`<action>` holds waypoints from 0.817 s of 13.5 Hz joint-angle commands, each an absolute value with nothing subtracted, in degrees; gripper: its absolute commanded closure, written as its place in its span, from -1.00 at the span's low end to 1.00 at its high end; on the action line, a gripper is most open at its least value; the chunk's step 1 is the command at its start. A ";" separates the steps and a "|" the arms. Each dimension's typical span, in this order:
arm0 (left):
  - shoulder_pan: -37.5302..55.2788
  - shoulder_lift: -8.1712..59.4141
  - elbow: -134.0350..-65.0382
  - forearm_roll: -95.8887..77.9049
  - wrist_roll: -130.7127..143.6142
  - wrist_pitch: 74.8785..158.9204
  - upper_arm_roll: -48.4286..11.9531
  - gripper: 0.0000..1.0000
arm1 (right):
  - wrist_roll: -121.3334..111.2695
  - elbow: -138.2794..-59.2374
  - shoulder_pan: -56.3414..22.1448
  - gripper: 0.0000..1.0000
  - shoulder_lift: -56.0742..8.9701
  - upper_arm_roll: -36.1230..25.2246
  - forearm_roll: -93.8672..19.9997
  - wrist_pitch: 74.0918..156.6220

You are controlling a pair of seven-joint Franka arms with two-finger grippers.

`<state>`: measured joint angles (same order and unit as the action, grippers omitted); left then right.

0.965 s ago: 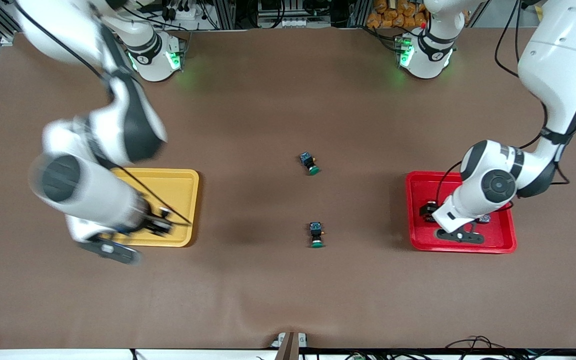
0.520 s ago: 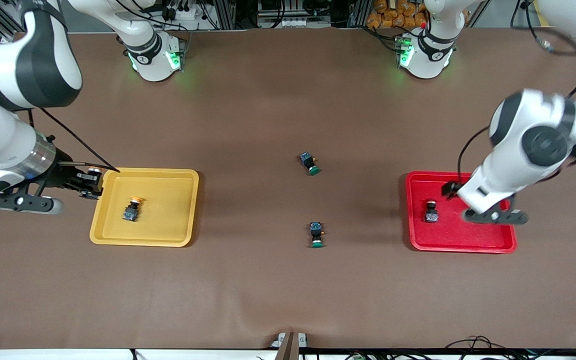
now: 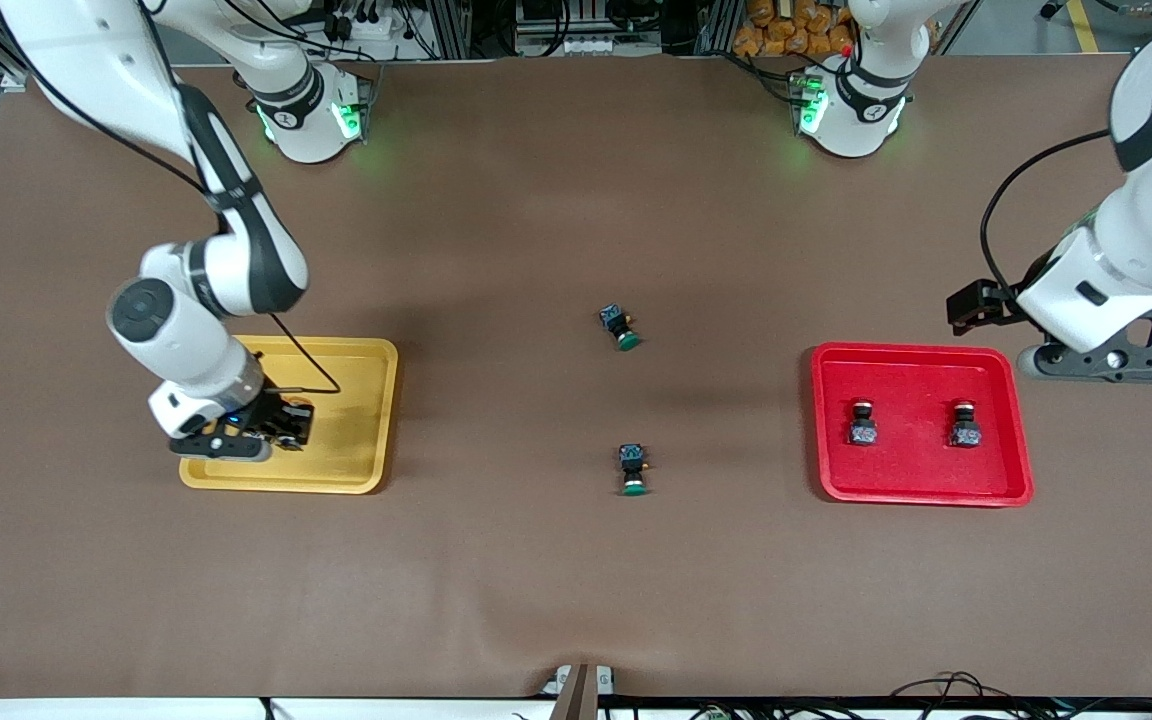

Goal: Place red and yellow buttons in trays
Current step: 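Place the orange button in the yellow tray while the left gripper withdraws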

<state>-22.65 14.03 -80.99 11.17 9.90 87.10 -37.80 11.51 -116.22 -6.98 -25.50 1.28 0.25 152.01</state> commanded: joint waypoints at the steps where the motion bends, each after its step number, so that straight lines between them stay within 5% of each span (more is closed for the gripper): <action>1: -22.85 15.03 -79.19 9.85 10.19 84.38 -38.76 -1.00 | 10.55 -119.08 -7.82 1.00 -26.88 1.32 0.35 157.56; 6: -23.20 15.12 -77.34 9.93 10.02 84.46 -38.58 -1.00 | 10.55 -122.61 -7.91 1.00 -26.98 1.32 0.70 160.14; 7: -23.29 15.12 -77.34 9.93 9.93 84.46 -38.58 -1.00 | 10.63 -122.43 -7.91 0.72 -27.24 1.32 0.70 160.22; 8: -23.38 15.20 -77.43 9.93 9.41 84.46 -38.50 -1.00 | 10.72 -122.26 -7.82 -0.52 -27.33 1.32 0.70 160.22; 9: -23.12 15.12 -77.34 9.93 9.23 84.46 -38.24 -1.00 | 11.42 -122.26 -7.91 -1.00 -26.90 1.32 0.70 160.14; 11: -20.32 15.03 -77.34 9.93 9.05 84.46 -36.05 -1.00 | 10.64 -121.56 -7.39 -1.00 -24.62 1.23 0.70 156.04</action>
